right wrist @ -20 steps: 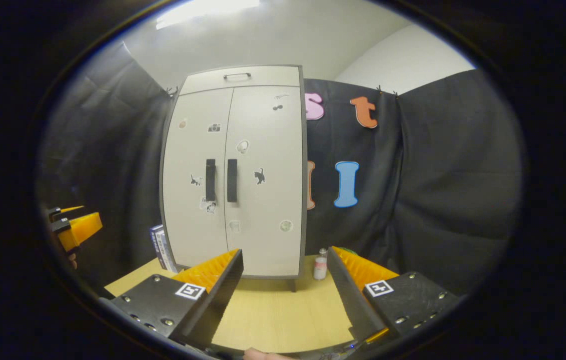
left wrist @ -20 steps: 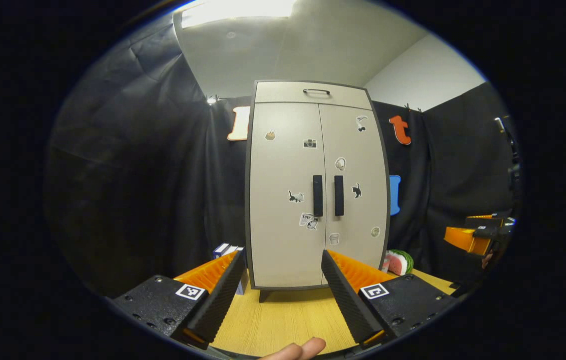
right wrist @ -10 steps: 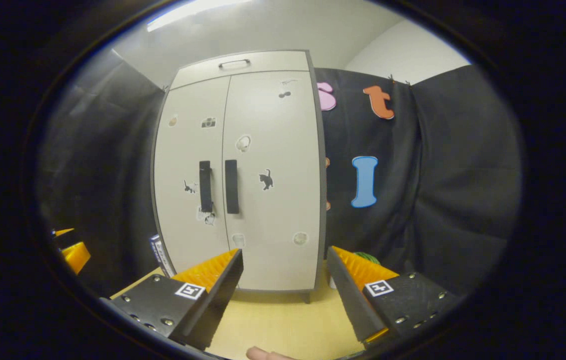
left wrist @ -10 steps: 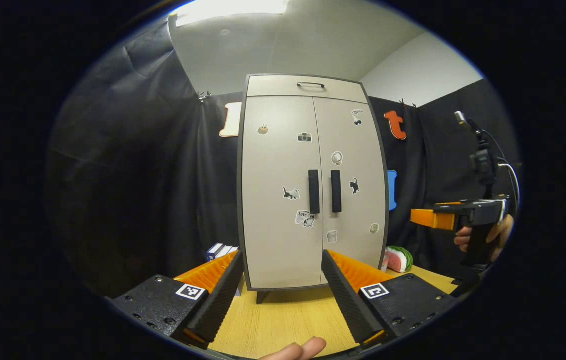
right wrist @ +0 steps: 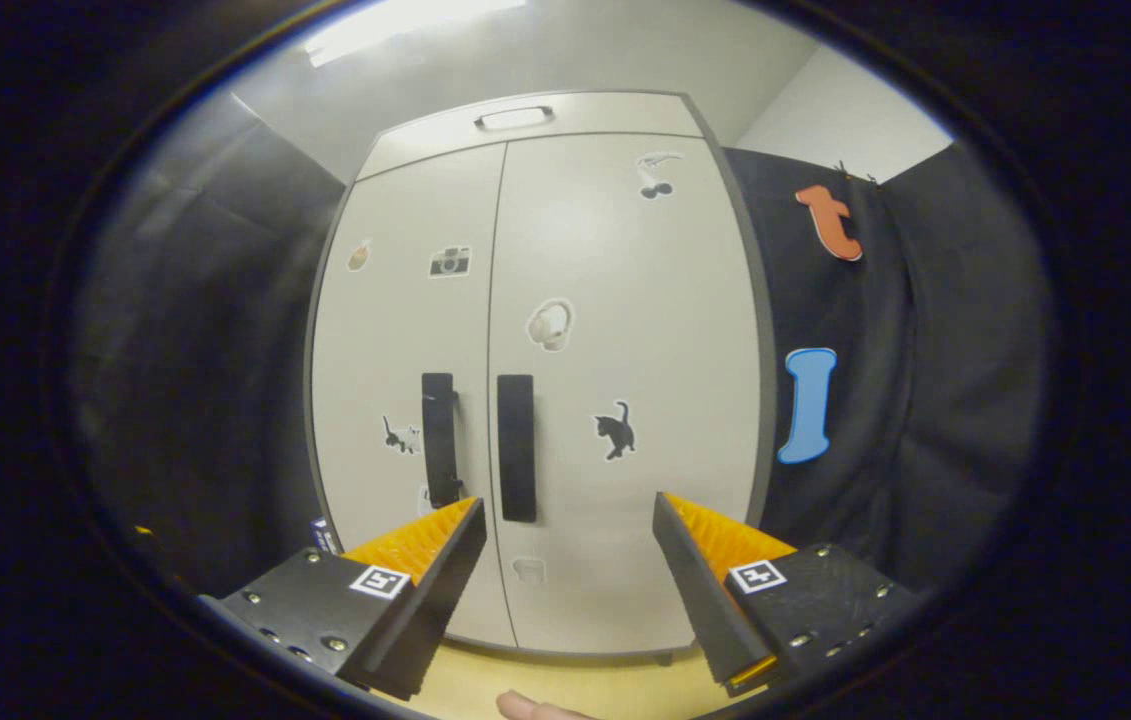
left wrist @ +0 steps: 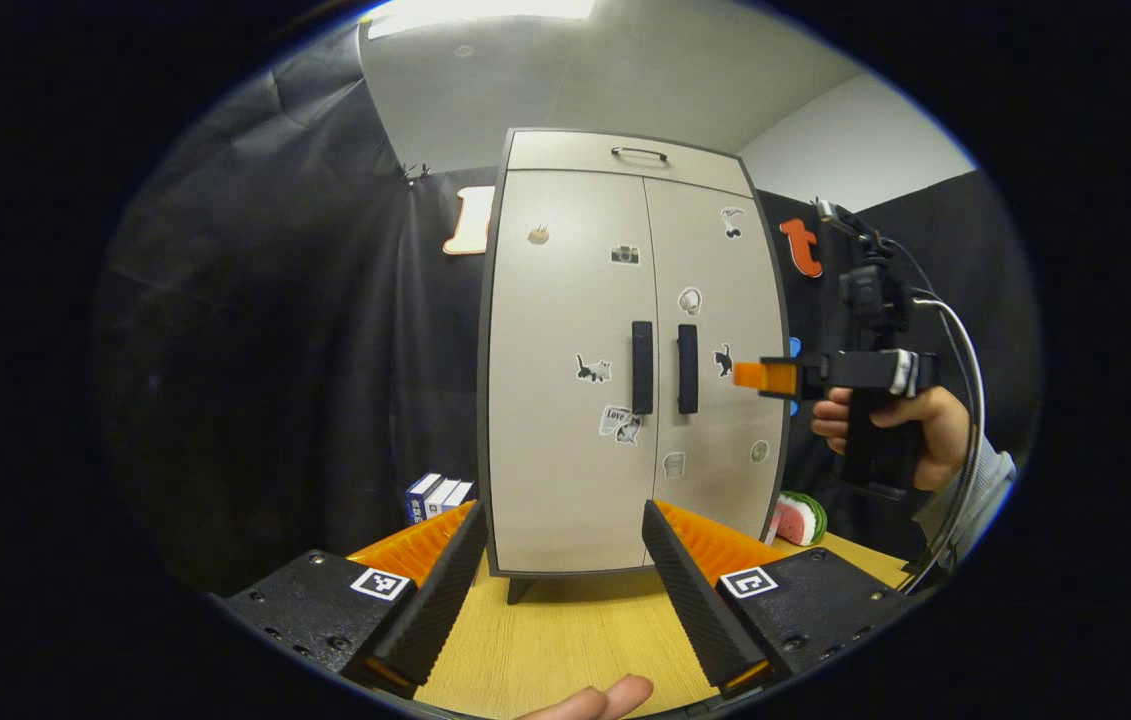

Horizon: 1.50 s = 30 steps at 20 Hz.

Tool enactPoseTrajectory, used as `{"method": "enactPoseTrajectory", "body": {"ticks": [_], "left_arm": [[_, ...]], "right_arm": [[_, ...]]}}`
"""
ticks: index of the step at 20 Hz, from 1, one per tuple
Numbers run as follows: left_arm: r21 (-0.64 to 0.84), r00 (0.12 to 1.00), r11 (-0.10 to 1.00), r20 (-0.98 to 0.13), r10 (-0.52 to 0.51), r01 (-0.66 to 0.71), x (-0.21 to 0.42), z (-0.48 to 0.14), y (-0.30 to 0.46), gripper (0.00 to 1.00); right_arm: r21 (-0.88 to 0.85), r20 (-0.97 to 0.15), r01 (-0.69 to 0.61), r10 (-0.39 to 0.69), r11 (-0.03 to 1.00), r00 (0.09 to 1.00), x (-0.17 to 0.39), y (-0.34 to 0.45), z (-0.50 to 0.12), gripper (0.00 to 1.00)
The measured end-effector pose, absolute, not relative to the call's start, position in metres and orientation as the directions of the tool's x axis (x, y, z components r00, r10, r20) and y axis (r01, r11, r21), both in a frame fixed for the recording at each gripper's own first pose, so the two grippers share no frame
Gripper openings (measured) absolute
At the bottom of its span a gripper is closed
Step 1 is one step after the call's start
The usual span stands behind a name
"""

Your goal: Open the right door of the double-door shoe cabinet with the right hand, and open the left door with the left hand.

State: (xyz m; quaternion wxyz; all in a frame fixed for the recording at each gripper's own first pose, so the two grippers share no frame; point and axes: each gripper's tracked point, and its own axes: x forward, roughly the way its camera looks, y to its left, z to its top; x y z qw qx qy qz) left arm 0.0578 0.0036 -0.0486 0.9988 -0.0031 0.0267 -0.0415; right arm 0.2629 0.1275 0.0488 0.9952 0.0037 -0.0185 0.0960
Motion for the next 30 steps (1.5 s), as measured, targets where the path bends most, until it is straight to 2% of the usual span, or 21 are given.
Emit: {"method": "enactPoseTrajectory", "body": {"ticks": [3, 8, 11, 12, 13, 15, 16, 18, 21, 22, 30], "left_arm": [[-0.026, 0.989, 0.994, -0.101, -0.109, 0.107, 0.060, -0.069, 0.006, 0.97], [-0.055, 0.987, 0.993, -0.124, -0.106, 0.100, 0.063, -0.079, 0.021, 0.98], [-0.031, 0.989, 0.996, -0.118, -0.084, 0.081, 0.061, -0.080, 0.034, 0.97], [-0.025, 0.990, 0.997, -0.114, -0.078, 0.076, 0.060, -0.079, 0.037, 0.97], [-0.021, 0.991, 0.997, -0.108, -0.075, 0.074, 0.059, -0.077, 0.038, 0.98], [-0.021, 0.993, 0.997, -0.097, -0.074, 0.072, 0.056, -0.074, 0.038, 0.97], [-0.021, 0.992, 0.997, -0.098, -0.075, 0.073, 0.052, -0.074, 0.037, 0.97], [-0.017, 0.991, 0.996, -0.091, -0.094, 0.093, 0.047, -0.071, 0.032, 0.97], [0.015, 0.990, 0.996, -0.106, -0.090, 0.092, 0.036, -0.073, 0.027, 0.97], [0.022, 0.991, 0.995, -0.100, -0.093, 0.095, 0.034, -0.070, 0.024, 0.97], [0.014, 0.996, 0.999, -0.072, -0.044, 0.045, 0.001, -0.056, 0.030, 0.98]], "right_arm": [[0.032, 0.022, -0.212, 0.212, 0.977, 0.977, 0.300, 0.154, 0.051, 1.00], [-0.041, -0.004, -0.185, 0.185, 0.982, 0.983, 0.349, 0.177, 0.042, 1.00], [-0.014, -0.009, -0.124, 0.124, 0.992, 0.992, 0.368, 0.170, 0.043, 0.98], [0.026, 0.001, -0.120, 0.120, 0.992, 0.993, 0.376, 0.171, 0.043, 0.76], [0.051, -0.023, -0.111, 0.112, 0.993, 0.993, 0.366, 0.170, 0.044, 0.71], [0.046, -0.019, -0.098, 0.099, 0.994, 0.995, 0.372, 0.173, 0.045, 0.70], [0.044, -0.010, -0.127, 0.128, 0.991, 0.992, 0.368, 0.181, 0.047, 0.63], [0.026, -0.009, -0.112, 0.113, 0.993, 0.994, 0.367, 0.184, 0.045, 0.28], [0.013, -0.023, -0.119, 0.119, 0.993, 0.993, 0.373, 0.184, 0.040, 0.28], [0.012, -0.031, -0.130, 0.130, 0.991, 0.991, 0.368, 0.185, 0.041, 0.19], [0.011, -0.053, -0.122, 0.122, 0.993, 0.991, 0.365, 0.183, 0.041, 0.18]]}}
